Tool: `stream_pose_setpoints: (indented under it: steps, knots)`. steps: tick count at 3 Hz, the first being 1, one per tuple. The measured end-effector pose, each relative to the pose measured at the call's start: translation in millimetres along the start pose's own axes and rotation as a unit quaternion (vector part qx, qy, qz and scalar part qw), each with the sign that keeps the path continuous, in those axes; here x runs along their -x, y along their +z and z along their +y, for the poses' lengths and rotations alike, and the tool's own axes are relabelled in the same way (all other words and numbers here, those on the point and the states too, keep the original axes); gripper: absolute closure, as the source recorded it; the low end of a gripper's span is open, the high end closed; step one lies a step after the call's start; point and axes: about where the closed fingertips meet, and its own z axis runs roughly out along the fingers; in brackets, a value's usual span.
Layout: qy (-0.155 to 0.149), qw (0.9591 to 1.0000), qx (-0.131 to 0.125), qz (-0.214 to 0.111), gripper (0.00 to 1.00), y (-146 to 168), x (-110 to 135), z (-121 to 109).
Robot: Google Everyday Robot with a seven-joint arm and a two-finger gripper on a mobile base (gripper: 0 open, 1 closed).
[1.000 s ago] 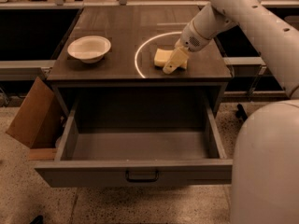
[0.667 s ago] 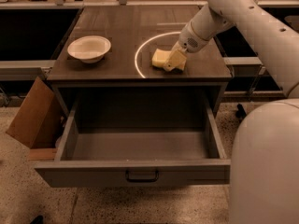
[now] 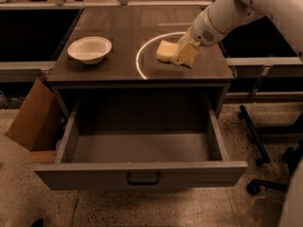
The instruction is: Place sponge into top drawer
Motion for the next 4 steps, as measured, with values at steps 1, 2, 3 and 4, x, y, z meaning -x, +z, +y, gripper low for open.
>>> stream_pose_setpoints:
  steps: [1, 2, 3, 4]
  knots:
    - [0.017, 0.9996, 0.020, -0.013, 1.00, -30, -12, 50]
    - [0.017, 0.9996, 0.020, -0.013, 1.00, -30, -12, 50]
    - [0.021, 0.9993, 0.030, -0.011, 1.00, -23, -20, 66]
    - [0.038, 0.9986, 0.036, 0.005, 1.00, -16, -38, 97]
